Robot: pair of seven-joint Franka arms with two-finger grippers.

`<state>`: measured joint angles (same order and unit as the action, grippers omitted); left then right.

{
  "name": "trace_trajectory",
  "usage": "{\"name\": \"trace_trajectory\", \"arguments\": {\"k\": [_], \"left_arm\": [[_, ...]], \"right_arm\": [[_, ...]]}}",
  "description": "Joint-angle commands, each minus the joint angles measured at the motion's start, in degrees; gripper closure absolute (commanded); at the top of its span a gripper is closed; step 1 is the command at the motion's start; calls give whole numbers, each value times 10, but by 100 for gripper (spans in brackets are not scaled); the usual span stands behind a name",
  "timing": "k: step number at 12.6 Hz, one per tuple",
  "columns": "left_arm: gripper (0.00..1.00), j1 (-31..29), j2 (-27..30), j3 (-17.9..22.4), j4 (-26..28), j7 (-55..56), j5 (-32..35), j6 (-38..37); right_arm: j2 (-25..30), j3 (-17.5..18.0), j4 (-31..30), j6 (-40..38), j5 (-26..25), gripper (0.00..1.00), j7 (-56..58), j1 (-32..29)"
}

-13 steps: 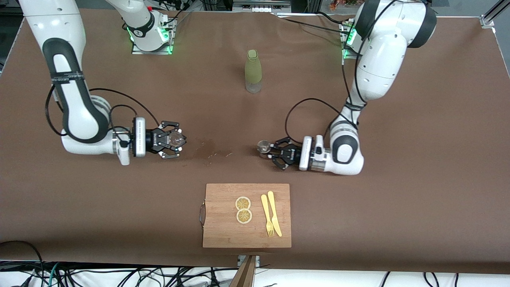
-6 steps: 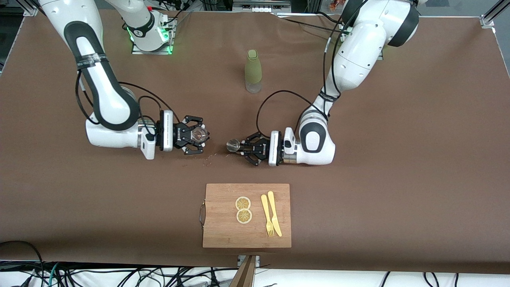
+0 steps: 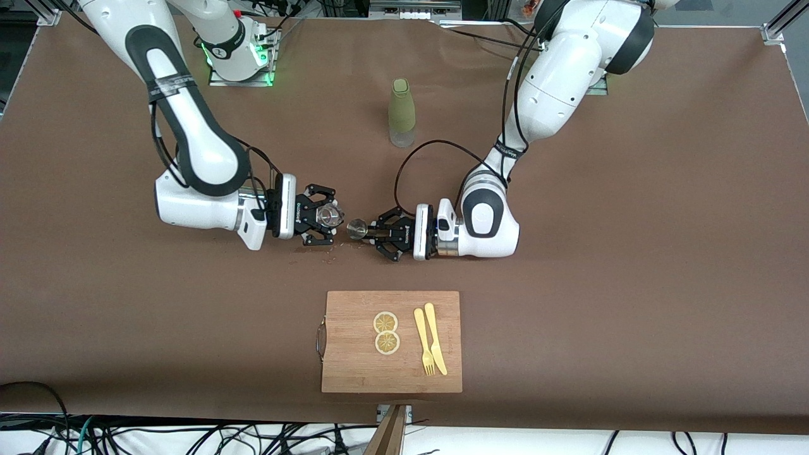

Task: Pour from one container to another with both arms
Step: 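Bring the glass cup above the jigger held by the left gripper, then tilt the glass cup with the right gripper, pouring into the jigger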

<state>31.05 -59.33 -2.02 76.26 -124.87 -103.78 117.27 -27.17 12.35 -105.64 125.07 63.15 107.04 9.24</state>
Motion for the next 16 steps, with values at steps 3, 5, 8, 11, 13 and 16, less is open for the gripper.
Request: {"name": "trace_trajectory", "arguments": {"k": [3, 5, 8, 11, 13, 16], "left_arm": [[100, 6, -10, -3, -16, -31, -21, 24], [100, 5, -9, -2, -15, -36, -20, 20], [100, 2, -6, -2, -10, -49, -19, 17], [100, 2, -4, -3, -6, -54, -19, 4], [100, 1, -4, -3, -4, -56, -19, -2], [100, -2, -4, -2, 1, -63, -19, -15]], "right_arm": [[19, 12, -6, 25, -40, 92, -46, 9], [20, 18, 2, 32, -74, 92, -75, 10], [22, 27, 12, 44, -137, 92, -143, 10], [18, 28, 27, 54, -167, 92, -181, 17], [18, 28, 27, 58, -187, 92, -198, 21], [17, 32, 32, 59, -217, 92, -229, 21]]}}
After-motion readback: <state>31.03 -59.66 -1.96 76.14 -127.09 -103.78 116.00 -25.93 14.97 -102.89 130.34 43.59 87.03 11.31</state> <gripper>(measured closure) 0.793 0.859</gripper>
